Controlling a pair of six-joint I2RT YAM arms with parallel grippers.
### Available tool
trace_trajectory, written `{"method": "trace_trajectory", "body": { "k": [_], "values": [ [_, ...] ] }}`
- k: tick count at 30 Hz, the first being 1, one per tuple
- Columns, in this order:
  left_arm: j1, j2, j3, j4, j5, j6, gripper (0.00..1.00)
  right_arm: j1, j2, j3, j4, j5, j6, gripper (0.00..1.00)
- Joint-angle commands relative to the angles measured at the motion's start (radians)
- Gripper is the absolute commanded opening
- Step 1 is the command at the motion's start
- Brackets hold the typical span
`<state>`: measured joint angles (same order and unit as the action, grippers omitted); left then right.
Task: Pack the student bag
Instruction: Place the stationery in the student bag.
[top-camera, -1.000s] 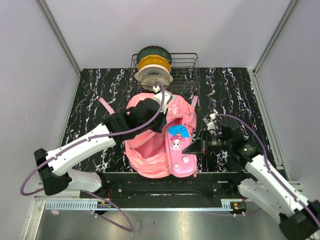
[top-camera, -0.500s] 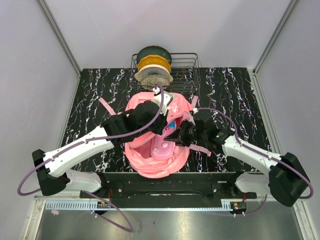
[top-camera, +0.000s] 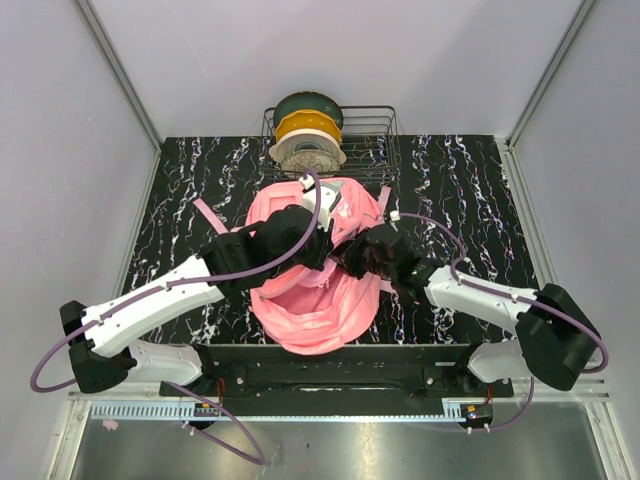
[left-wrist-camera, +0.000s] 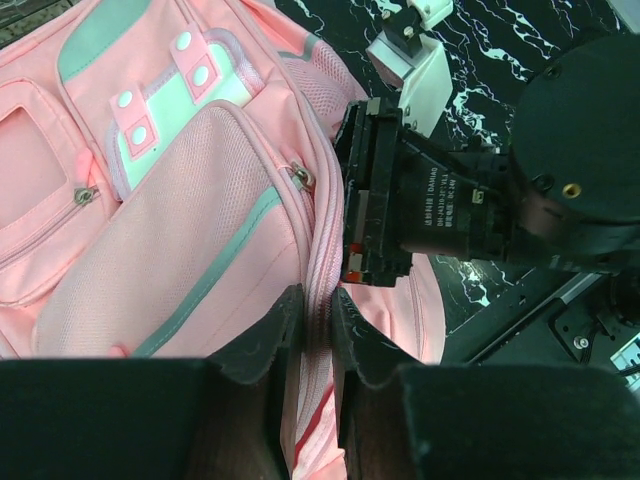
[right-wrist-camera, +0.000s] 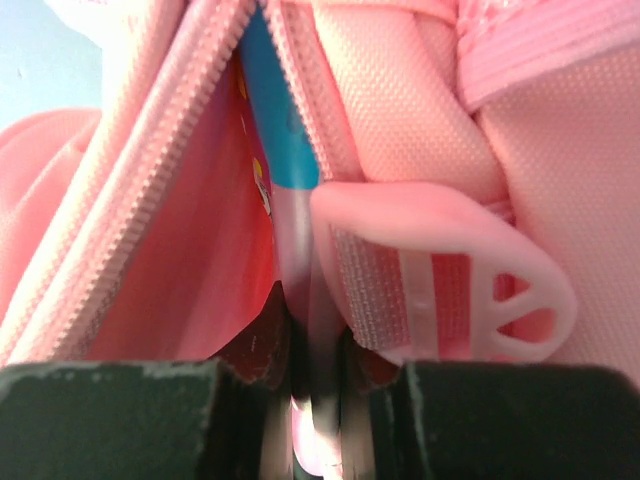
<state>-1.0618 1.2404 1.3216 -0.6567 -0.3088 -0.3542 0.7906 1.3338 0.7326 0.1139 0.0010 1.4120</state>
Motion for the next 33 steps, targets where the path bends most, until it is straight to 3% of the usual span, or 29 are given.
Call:
{"method": "trace_trajectory", "body": {
  "k": [1,4,5,6,8,9,10,13,14,15,17,19,21,22,26,30,33],
  "values": [
    [-0.018,-0.065,0.030,0.121,0.007,-0.038,0.00,0.001,0.074,0.062,0.225,0.215,0.044,0.11],
    [-0.018,-0.065,0.030,0.121,0.007,-0.040,0.00,0.010,0.107,0.105,0.225,0.166,-0.007,0.21],
    [-0.018,-0.068,0.027,0.121,0.002,-0.042,0.00,0.013,0.102,0.094,0.234,0.160,-0.031,0.28],
    [-0.018,-0.070,0.024,0.123,-0.003,-0.045,0.00,0.016,0.088,0.079,0.237,0.163,-0.063,0.46],
    [-0.018,-0.076,0.013,0.126,-0.016,-0.045,0.00,0.016,0.024,0.012,0.233,0.181,-0.061,0.56],
    [-0.018,-0.076,0.010,0.126,-0.022,-0.045,0.00,0.016,-0.005,-0.007,0.227,0.195,-0.103,0.69],
    [-0.018,-0.079,0.008,0.126,-0.030,-0.045,0.00,0.016,-0.065,-0.016,0.205,0.192,-0.120,0.70],
    [-0.018,-0.085,-0.002,0.126,-0.041,-0.051,0.02,0.016,-0.196,-0.039,0.048,0.192,-0.180,0.71],
    [-0.018,-0.088,-0.008,0.124,-0.045,-0.052,0.08,0.016,-0.231,-0.057,-0.035,0.211,-0.180,0.71],
    [-0.018,-0.090,-0.012,0.126,-0.055,-0.057,0.27,0.016,-0.266,-0.070,-0.061,0.212,-0.189,0.72],
    [-0.017,-0.094,-0.019,0.126,-0.061,-0.058,0.44,0.016,-0.361,-0.105,-0.143,0.215,-0.189,0.71],
    [-0.017,-0.102,-0.028,0.124,-0.072,-0.068,0.71,0.016,-0.444,-0.125,-0.224,0.217,-0.183,0.71],
    [-0.017,-0.110,-0.032,0.108,-0.084,-0.074,0.77,0.016,-0.496,-0.142,-0.278,0.226,-0.168,0.71],
    [-0.017,-0.122,-0.035,0.100,-0.091,-0.080,0.85,0.016,-0.542,-0.162,-0.295,0.229,-0.165,0.71],
    [-0.015,-0.170,-0.065,0.040,-0.159,-0.107,0.98,0.016,-0.620,-0.159,-0.380,0.235,-0.169,0.69],
    [0.028,-0.249,-0.151,-0.023,-0.188,-0.175,0.99,0.016,-0.663,-0.148,-0.453,0.189,-0.180,0.69],
    [0.112,-0.311,-0.260,-0.043,-0.149,-0.232,0.99,0.016,-0.670,-0.191,-0.395,0.088,-0.192,0.70]
  ]
}}
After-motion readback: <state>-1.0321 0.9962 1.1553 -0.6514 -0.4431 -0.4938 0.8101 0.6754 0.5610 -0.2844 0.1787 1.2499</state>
